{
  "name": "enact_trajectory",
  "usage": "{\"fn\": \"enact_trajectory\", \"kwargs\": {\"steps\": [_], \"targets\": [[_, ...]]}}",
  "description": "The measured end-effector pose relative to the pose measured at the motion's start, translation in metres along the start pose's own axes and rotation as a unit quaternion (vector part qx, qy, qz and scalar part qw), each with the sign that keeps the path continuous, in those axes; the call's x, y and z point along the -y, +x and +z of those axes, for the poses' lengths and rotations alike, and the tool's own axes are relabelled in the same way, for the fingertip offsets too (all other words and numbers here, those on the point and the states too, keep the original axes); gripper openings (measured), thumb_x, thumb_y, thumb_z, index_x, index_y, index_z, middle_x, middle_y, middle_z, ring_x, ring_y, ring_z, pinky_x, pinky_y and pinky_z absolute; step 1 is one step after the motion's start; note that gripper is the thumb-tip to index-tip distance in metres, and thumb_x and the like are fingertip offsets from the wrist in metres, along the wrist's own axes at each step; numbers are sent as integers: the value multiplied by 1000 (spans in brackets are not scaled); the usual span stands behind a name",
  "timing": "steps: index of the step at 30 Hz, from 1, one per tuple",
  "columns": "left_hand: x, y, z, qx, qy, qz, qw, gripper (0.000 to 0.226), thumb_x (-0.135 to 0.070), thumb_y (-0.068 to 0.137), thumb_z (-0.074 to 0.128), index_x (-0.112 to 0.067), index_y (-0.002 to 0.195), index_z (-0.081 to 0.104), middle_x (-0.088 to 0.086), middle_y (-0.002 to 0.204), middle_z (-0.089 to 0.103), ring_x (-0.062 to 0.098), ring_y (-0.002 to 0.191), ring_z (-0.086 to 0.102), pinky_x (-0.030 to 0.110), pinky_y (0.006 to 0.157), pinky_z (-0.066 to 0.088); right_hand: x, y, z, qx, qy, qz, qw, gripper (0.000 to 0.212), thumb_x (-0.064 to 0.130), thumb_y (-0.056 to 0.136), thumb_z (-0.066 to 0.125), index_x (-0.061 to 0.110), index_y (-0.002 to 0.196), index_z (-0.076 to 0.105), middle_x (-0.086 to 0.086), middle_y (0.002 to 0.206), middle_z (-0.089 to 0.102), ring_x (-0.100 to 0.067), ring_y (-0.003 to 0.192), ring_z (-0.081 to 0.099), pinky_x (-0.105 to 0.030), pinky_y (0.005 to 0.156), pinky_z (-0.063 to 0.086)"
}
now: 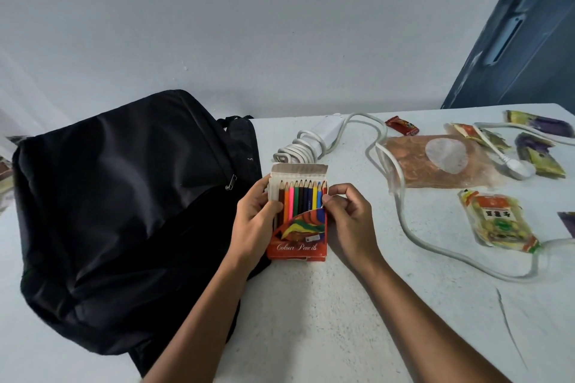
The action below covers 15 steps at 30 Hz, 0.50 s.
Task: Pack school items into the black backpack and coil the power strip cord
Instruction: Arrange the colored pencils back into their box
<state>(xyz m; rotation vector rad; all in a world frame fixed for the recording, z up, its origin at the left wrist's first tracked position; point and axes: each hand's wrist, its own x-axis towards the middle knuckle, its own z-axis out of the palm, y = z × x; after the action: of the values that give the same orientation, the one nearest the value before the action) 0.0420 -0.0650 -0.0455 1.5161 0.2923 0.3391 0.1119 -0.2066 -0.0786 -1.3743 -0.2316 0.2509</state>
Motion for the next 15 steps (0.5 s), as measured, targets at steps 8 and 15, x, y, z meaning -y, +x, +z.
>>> {"fn": "enact_trajectory", "kwargs": {"steps": [8, 15], "targets": [[2, -1, 0, 1, 13, -9, 1000, 33, -2, 96, 48, -14, 127, 55, 7, 104, 73, 25, 92, 72, 38, 75, 59, -4, 2, -2, 1, -2, -6, 1000, 10, 23, 85, 59, 20, 75, 59, -16, 66, 51, -34, 74, 59, -56, 69, 52], [2, -2, 2, -3, 20, 7, 1000, 33, -5, 94, 56, -11, 126, 56, 6, 102, 73, 23, 91, 72, 30, 71, 59, -6, 2, -2, 4, 5, 2, 1000, 8, 20, 86, 59, 16, 79, 58, -15, 69, 54, -31, 75, 60, -55, 69, 52]]}}
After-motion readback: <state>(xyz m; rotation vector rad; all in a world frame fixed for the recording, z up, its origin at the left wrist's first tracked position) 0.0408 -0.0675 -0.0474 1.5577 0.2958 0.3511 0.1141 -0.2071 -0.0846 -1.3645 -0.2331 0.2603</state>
